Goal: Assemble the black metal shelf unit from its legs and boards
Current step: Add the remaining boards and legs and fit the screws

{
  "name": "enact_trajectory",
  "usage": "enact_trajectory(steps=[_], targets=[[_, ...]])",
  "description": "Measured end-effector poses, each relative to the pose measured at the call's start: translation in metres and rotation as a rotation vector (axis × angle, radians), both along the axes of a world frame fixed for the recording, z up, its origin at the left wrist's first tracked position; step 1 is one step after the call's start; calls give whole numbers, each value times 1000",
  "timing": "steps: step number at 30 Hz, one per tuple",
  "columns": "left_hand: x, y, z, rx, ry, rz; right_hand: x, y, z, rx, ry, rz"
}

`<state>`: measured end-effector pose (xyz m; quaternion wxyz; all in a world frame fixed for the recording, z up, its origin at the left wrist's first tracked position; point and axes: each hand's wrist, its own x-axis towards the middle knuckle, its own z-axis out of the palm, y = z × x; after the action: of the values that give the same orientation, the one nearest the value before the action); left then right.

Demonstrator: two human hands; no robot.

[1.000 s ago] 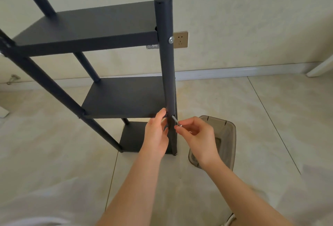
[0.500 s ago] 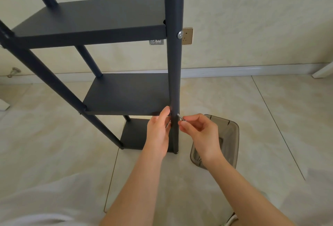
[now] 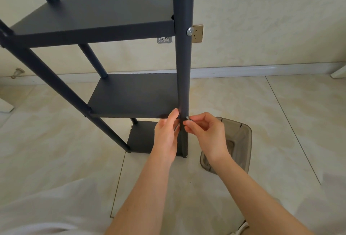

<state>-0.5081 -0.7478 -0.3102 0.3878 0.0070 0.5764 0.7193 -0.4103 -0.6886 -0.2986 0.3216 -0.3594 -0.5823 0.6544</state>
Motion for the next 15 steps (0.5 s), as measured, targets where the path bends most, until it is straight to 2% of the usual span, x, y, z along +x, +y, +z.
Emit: enact_trajectory(steps=[15], targets=[[1, -2, 1, 11, 15, -4, -2, 2, 1, -56, 20, -20]])
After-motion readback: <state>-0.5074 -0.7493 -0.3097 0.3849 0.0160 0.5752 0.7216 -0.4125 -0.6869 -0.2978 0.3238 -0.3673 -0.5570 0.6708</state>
